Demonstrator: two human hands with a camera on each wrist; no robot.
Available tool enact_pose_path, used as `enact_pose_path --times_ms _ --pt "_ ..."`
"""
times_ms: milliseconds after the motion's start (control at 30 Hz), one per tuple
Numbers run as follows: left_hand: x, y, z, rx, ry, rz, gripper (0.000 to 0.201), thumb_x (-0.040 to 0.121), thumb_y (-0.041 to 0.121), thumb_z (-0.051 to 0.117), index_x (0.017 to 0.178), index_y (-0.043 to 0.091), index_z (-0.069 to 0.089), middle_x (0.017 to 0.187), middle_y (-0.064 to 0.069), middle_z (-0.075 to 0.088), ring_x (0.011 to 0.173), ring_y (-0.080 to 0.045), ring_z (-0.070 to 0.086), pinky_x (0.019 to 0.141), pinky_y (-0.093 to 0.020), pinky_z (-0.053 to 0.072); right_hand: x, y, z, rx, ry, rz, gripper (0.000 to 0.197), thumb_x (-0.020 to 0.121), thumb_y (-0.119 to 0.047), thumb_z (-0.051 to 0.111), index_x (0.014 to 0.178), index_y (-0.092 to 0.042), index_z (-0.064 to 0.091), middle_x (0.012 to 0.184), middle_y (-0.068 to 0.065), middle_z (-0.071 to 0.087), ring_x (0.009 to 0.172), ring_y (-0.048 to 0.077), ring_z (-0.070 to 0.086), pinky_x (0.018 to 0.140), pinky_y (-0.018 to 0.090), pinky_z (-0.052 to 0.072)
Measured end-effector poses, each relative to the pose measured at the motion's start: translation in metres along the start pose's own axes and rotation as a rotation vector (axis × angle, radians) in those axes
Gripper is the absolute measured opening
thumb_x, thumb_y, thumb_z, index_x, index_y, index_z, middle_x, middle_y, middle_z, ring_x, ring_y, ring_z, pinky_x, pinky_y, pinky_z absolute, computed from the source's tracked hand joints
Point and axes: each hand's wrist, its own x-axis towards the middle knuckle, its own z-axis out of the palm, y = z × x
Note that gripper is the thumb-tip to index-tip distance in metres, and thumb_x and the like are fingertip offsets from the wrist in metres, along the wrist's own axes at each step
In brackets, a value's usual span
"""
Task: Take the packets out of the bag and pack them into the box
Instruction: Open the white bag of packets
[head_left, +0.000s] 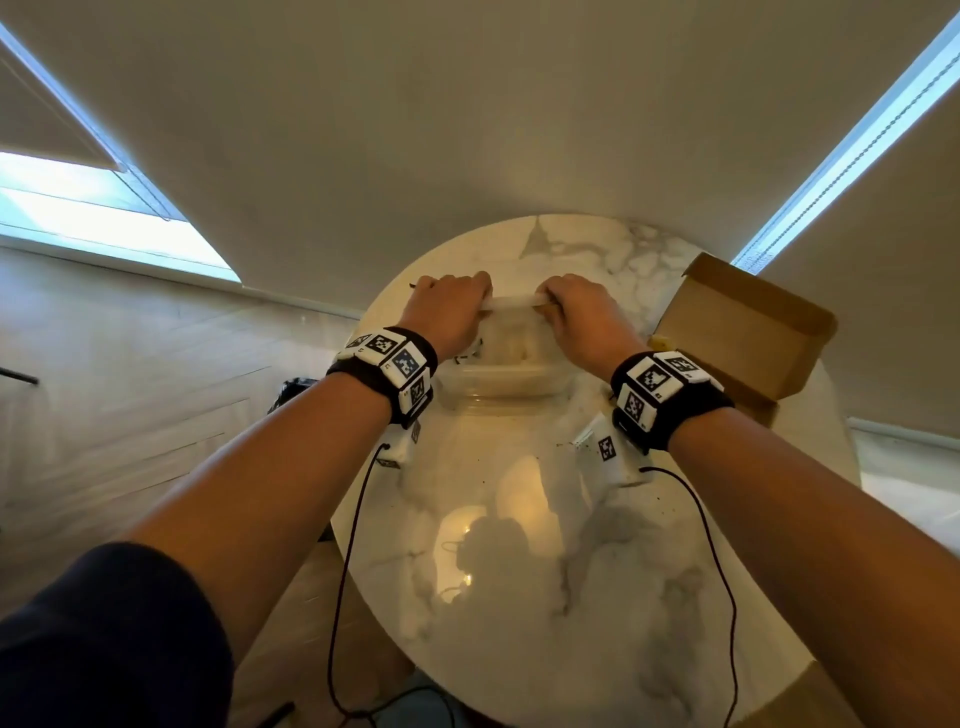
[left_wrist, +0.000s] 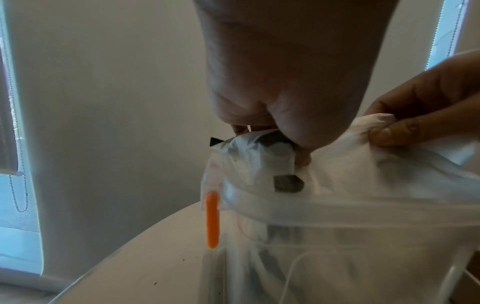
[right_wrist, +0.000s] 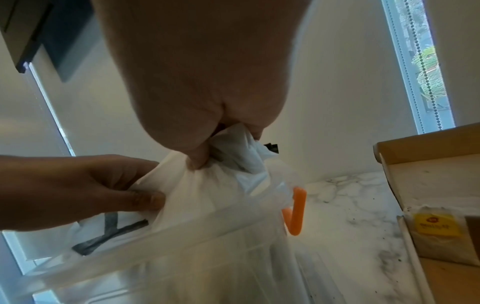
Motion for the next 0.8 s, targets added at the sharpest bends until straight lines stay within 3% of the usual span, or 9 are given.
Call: enact_pose_path --times_ms 100,200,400,500,633,800 --pt "0.000 0.002 -0.010 -0.069 0.098 -0.009 0.019 0.089 0.003 0.050 0.101 0.018 0.048 0.085 0.002 0.054 0.083 -0.029 0.056 0.081 -0.040 0.036 0.000 -0.006 -0.004 0.025 0.082 -0.030 0.014 0.100 -0.015 0.050 0.100 -0.007 0.062 0.093 0.007 0.059 0.086 0.026 0.054 0.075 0.034 0.042" --pt "-0.001 0.007 -0.024 -0.131 0.216 -0.018 0.019 0.089 0.002 0.053 0.099 0.018 0.051 0.086 0.003 0.053 0.080 -0.024 0.054 0.077 -0.037 0.039 0.000 -0.017 -0.016 0.058 0.207 -0.064 0.012 0.099 -0.012 0.051 0.100 -0.007 0.062 0.091 0.002 0.054 0.084 0.020 0.050 0.076 0.030 0.040" --pt "-0.009 0.022 -0.070 -0.205 0.405 -0.022 0.011 0.095 0.008 0.048 0.100 0.017 0.053 0.086 0.000 0.058 0.077 -0.023 0.054 0.073 -0.035 0.043 -0.010 -0.049 -0.057 0.097 0.400 -0.124 0.014 0.099 -0.015 0.052 0.105 -0.008 0.063 0.097 0.004 0.059 0.086 0.012 0.049 0.079 0.024 0.041" --pt "-0.021 0.031 -0.097 -0.248 0.469 0.023 0.012 0.094 0.012 0.049 0.101 0.020 0.053 0.086 0.003 0.057 0.077 -0.023 0.054 0.072 -0.038 0.044 -0.024 -0.068 -0.084 0.103 0.459 -0.146 0.015 0.099 -0.014 0.053 0.107 -0.007 0.063 0.101 0.003 0.059 0.091 0.011 0.050 0.082 0.019 0.040" --pt "-0.046 0.049 -0.130 -0.292 0.531 0.111 0.014 0.093 0.012 0.047 0.102 0.021 0.053 0.085 0.006 0.054 0.077 -0.024 0.052 0.070 -0.040 0.041 -0.053 -0.091 -0.113 0.110 0.542 -0.182 0.012 0.098 -0.012 0.055 0.106 -0.007 0.063 0.098 -0.001 0.056 0.088 0.009 0.050 0.078 0.011 0.038" --pt "-0.088 0.068 -0.131 -0.325 0.526 0.201 0.015 0.095 0.015 0.047 0.107 0.018 0.056 0.089 0.005 0.056 0.081 -0.022 0.053 0.073 -0.038 0.041 -0.104 -0.103 -0.123 0.087 0.535 -0.136 0.012 0.099 -0.013 0.055 0.108 -0.008 0.062 0.100 -0.001 0.057 0.088 0.007 0.050 0.078 0.010 0.040"
